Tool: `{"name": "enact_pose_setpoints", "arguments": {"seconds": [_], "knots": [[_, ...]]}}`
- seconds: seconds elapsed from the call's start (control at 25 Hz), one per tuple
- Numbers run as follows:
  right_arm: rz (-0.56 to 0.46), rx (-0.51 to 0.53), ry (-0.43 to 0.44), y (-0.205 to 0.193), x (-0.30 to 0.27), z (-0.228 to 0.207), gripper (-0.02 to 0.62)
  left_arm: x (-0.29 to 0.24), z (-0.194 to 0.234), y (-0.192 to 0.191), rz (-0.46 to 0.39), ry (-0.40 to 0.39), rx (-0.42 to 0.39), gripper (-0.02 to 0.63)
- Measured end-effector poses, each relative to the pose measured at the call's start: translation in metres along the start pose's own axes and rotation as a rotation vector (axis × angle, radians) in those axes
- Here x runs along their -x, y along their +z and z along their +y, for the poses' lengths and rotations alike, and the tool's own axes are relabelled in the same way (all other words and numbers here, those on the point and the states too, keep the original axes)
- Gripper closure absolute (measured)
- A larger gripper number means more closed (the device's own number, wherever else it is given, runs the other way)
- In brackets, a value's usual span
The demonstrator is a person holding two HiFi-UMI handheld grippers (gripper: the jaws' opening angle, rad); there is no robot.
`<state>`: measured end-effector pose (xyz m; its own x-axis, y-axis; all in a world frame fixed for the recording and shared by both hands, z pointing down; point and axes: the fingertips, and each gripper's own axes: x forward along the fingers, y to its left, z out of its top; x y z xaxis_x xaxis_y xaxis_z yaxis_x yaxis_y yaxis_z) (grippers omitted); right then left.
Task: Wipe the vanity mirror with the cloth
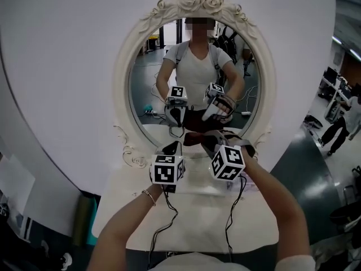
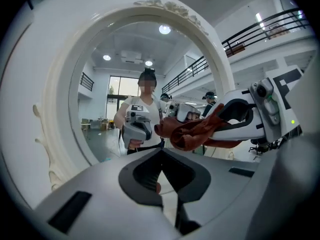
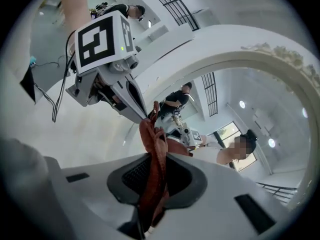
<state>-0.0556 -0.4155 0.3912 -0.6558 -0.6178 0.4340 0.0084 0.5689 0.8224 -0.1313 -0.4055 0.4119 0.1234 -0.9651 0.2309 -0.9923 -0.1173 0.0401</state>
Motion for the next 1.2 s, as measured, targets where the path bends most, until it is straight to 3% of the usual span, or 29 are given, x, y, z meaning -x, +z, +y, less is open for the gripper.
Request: {"name": "enact_pose_setpoints", "arguments": {"seconds": [0.2,0.44,0.68,0.96,1.2], "knots": [[-0.009,0.044,-0.142,0.013,0.042,-0.07,0.534,0.004,-0.006,0.072,-0.112,-0.001,-0.017,0.603],[0.01,0.16,-0.309,0.038,0.098,-0.156,0.534,0.015,-0.031,0.147,-0.212,-0.031,-0.142,0.603],[0.006,0.273,-0.48,0.065,0.144,-0.225,0.532,0.019,-0.035,0.214,-0.265,-0.049,-0.044,0.603],[0.014,0.359,-0.59,0.08,0.17,-0.269,0.534,0.036,-0.047,0.289,-0.365,-0.04,-0.1,0.603],[0.062,0.472,-0.616,0.07,0.164,-0.27,0.532,0.033,-0.055,0.292,-0.376,-0.046,-0.107,0.603]]}}
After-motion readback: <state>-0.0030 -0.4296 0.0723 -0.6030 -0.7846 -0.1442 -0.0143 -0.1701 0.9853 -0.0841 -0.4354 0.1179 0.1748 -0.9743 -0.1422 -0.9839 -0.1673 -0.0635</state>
